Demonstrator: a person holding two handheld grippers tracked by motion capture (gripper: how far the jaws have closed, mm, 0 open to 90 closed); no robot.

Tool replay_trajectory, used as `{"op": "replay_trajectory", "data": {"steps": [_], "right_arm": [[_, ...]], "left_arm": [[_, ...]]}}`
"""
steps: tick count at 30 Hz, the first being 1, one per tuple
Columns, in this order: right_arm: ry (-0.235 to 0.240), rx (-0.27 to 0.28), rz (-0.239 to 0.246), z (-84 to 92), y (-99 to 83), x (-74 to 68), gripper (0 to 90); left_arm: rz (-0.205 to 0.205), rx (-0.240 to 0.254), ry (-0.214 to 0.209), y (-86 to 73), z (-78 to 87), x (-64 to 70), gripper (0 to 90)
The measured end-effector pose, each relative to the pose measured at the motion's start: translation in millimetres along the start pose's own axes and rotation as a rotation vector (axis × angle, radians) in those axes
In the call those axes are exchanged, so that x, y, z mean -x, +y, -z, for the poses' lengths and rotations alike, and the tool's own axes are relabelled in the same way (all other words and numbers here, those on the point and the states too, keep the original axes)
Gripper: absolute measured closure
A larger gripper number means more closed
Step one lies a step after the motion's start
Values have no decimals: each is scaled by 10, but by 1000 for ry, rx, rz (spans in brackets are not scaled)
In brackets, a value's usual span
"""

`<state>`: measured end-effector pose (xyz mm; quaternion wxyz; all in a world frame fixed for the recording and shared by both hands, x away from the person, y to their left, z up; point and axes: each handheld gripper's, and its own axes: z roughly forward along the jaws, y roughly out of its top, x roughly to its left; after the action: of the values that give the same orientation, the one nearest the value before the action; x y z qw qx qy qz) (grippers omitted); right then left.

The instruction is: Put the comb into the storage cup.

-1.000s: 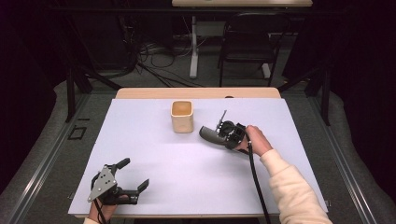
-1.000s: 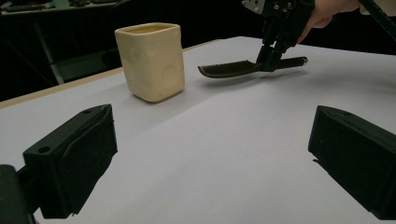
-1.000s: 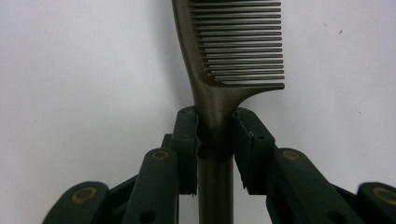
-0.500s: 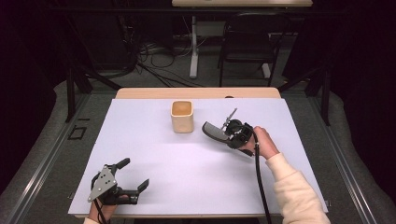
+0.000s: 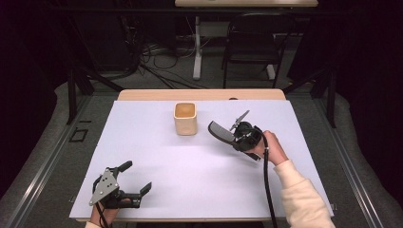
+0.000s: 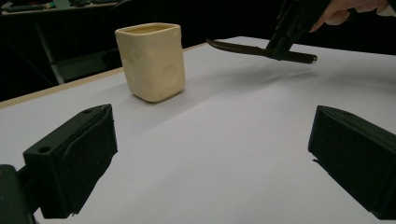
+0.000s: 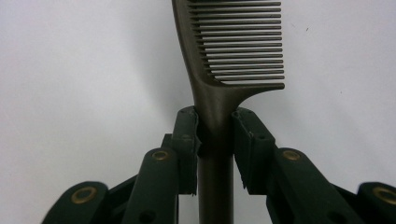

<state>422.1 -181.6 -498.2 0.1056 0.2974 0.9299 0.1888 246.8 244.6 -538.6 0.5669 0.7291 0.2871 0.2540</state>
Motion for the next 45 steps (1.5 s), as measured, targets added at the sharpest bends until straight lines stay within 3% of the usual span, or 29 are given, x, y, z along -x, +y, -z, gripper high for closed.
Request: {"op": "replay_trajectory", "data": {"steps": [13, 28, 45], "right_arm": [[9, 87, -70, -8, -122, 5, 711], [-3, 163, -74, 91, -162, -24, 711], [1, 237, -129, 134, -155, -25, 712]], "left_arm": [[3, 0, 0, -1, -3, 0, 11], [5, 1, 1, -1, -2, 1, 11], [4, 3, 3, 1, 8, -2, 12]]}}
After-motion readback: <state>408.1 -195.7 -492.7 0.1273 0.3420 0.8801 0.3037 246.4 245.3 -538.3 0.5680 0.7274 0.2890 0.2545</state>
